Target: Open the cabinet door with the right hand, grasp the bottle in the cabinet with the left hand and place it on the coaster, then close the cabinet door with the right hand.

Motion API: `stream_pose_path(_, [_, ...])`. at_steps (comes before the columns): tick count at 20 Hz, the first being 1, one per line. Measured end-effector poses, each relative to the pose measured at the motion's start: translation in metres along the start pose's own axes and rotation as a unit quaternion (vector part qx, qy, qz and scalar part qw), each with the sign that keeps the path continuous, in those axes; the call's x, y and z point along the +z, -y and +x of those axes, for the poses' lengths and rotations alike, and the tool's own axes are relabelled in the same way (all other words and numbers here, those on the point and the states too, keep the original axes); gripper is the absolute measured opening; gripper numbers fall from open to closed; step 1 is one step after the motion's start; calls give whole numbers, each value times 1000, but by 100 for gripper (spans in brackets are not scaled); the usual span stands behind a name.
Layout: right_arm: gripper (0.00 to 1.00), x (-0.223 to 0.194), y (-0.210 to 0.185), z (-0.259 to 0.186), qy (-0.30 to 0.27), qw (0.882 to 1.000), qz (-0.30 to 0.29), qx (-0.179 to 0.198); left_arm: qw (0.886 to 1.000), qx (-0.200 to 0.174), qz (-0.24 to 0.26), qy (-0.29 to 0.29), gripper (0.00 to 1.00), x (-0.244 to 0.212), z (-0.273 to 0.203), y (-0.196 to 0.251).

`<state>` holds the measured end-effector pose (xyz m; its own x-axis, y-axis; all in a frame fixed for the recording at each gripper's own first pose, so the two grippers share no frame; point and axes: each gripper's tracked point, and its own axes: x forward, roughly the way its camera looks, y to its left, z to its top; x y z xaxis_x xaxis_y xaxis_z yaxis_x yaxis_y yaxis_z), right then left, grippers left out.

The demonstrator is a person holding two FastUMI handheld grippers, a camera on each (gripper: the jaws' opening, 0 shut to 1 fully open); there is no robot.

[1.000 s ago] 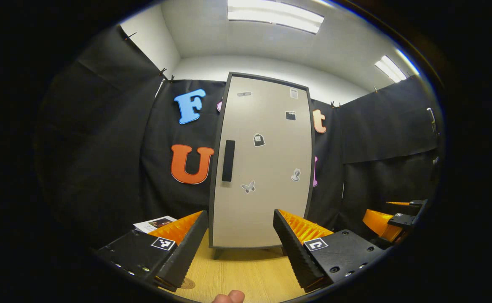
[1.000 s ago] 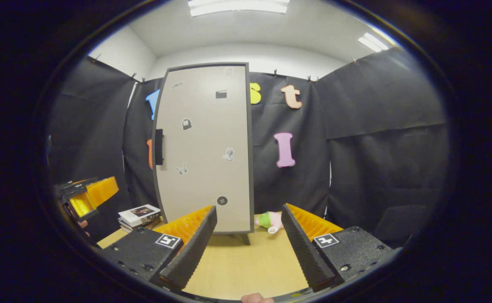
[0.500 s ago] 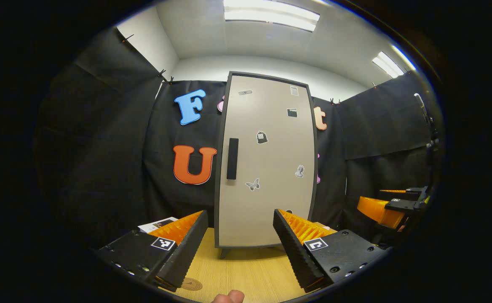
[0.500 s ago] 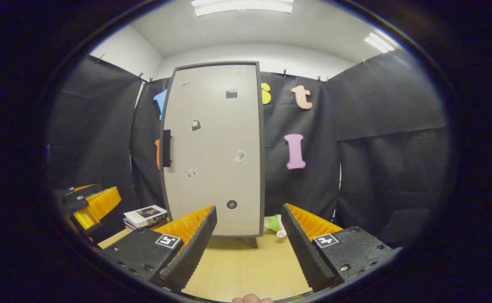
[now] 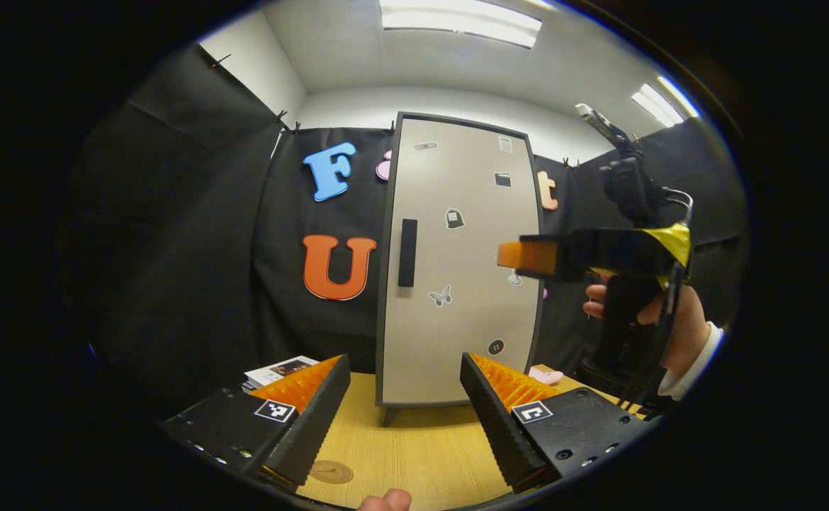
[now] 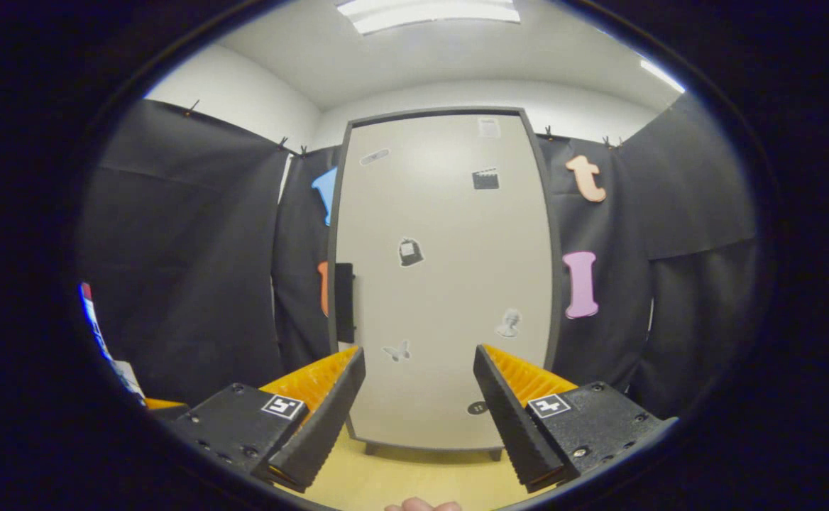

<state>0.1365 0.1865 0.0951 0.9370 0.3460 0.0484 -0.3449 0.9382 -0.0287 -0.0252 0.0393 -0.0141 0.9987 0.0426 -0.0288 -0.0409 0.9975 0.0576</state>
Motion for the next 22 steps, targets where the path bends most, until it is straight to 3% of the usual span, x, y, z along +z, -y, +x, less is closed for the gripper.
stream_pose_path(7, [100, 12, -56, 86, -18, 1000, -4, 22, 1000, 16, 6, 3, 95, 1, 0, -22])
stream_pose_path(16, [99, -5, -87, 163, -50, 999, 3, -2, 1000, 20, 2, 0, 95, 1, -3, -40])
stream_pose_path(20, [93, -12, -88, 181, -60, 998, -6, -17, 1000, 19, 1, 1, 95, 0, -4, -44])
stream_pose_path(22, [79, -13, -86, 185, -59, 998, -7, -32, 1000, 18, -1, 0, 95, 0, -4, -46])
